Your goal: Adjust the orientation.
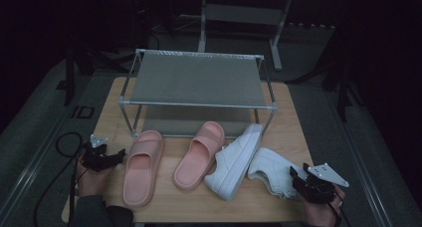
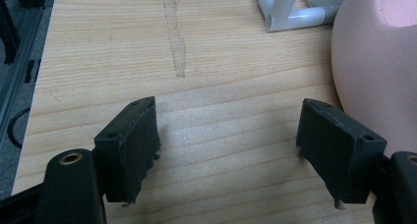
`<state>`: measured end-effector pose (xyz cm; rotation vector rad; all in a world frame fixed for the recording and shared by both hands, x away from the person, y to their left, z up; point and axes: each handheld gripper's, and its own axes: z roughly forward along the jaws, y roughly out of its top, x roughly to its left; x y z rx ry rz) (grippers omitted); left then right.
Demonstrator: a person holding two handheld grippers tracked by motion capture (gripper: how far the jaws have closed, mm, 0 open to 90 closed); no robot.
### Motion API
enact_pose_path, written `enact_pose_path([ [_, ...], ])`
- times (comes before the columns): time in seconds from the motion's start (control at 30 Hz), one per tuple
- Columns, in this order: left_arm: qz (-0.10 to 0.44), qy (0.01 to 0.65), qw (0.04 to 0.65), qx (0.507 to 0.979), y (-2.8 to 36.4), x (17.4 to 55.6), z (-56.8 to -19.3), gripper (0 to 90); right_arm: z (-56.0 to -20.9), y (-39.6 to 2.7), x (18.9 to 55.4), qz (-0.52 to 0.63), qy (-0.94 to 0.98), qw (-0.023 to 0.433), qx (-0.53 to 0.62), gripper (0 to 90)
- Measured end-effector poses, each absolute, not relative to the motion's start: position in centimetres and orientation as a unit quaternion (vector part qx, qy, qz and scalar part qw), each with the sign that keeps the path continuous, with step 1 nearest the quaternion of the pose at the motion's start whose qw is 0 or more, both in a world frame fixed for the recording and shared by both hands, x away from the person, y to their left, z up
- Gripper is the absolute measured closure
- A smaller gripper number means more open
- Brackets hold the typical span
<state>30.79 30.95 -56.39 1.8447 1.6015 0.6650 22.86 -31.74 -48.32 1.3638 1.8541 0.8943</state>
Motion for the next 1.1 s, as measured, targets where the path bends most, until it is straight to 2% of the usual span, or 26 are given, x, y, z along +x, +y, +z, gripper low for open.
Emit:
enact_pose_path([
  [0.2,0.249,0.607,0.297,0.694,31.2,30.6,-56.2,32.3,-48.4,-31.8,22.8,0.347,0.706,0.329,0.523,50.9],
  [0.3,0.248,0.61,0.296,0.692,31.3,30.5,-56.1,39.3,-48.4,-31.8,22.8,0.349,0.704,0.33,0.523,50.9],
  [0.47,0.22,0.61,0.313,0.694,31.3,29.6,-55.2,48.3,-48.5,-31.9,22.8,0.353,0.704,0.328,0.522,51.2],
  [0.73,0.226,0.557,0.358,0.714,28.9,28.3,-51.3,59.8,-48.4,-32.1,22.8,0.357,0.706,0.324,0.519,51.7],
  [1.1,0.231,0.489,0.371,0.755,25.1,25.7,-48.1,80.4,-48.5,-32.2,22.7,0.357,0.706,0.325,0.518,51.9],
])
